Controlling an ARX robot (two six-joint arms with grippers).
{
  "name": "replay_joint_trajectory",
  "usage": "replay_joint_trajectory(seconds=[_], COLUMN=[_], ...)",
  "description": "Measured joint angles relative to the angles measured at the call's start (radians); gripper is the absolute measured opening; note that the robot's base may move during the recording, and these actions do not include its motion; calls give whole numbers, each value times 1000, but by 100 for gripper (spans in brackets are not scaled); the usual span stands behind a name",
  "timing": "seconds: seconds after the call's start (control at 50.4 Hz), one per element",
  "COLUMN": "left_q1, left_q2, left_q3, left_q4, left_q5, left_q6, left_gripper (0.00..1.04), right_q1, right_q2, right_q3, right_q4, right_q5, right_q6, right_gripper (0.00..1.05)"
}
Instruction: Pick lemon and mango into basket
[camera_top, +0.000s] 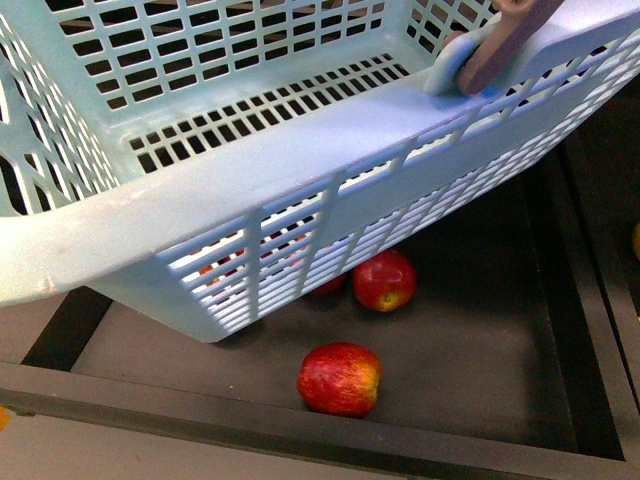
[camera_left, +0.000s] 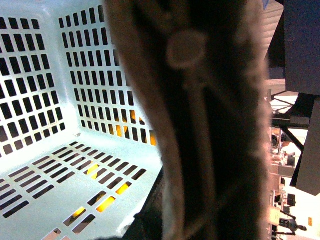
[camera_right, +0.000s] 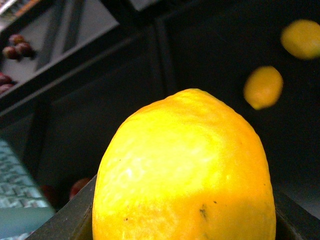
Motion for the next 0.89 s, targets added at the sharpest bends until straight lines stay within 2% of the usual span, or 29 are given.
replay_joint_trajectory(seconds=[0.159,0.238,0.595,0.793,0.892], left_q1=[0,0,0,0,0], left_q2=[0,0,0,0,0], left_q3=[0,0,0,0,0], left_q4=[0,0,0,0,0], left_q5=[-1,-1,-1,1,0], left_q6=[0,0,0,0,0], left_gripper=[5,5,5,5,5], right_q1=[138,239,574,739,777], right_q2=[-161,-213,-205,-148,-120], right_q3=[2,19,89,126,133], right_q4=[4,18,35,71,79], right_q5=[36,78,254,356,388], right_q6=[48,79,153,159,160], right_gripper=[60,60,60,60,60])
